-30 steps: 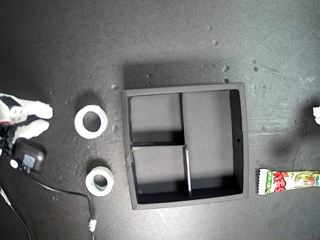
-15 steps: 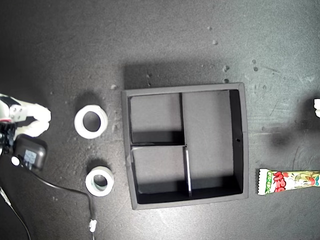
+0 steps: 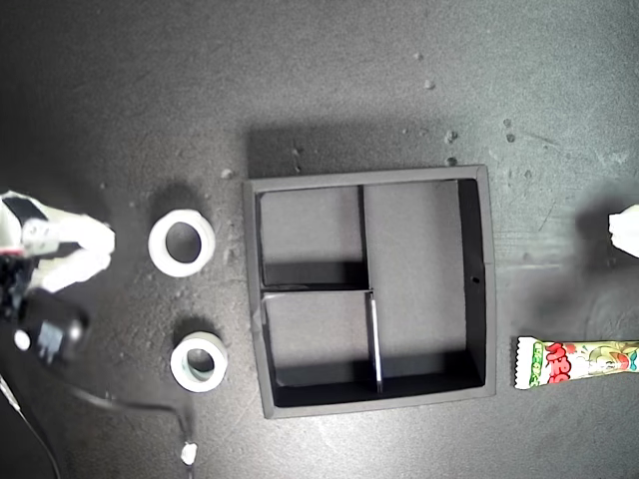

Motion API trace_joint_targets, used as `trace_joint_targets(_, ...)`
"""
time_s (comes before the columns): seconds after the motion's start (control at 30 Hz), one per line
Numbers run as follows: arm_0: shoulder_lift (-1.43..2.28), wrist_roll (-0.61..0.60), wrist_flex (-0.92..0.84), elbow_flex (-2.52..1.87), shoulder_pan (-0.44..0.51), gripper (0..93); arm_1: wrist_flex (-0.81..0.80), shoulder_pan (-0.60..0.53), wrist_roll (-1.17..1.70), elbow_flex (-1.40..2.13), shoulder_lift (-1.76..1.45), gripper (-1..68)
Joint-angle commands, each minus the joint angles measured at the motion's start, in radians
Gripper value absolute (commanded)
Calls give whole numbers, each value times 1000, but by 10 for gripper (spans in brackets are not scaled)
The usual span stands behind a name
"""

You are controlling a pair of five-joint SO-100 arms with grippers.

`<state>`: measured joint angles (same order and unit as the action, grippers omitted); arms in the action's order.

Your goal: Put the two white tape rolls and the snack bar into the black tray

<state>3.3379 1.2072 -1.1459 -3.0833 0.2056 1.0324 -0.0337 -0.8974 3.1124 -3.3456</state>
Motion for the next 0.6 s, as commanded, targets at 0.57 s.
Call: trace_joint_targets(0.57, -755, -307, 316, 508, 40, 216, -554, 14, -132, 12, -6, -3)
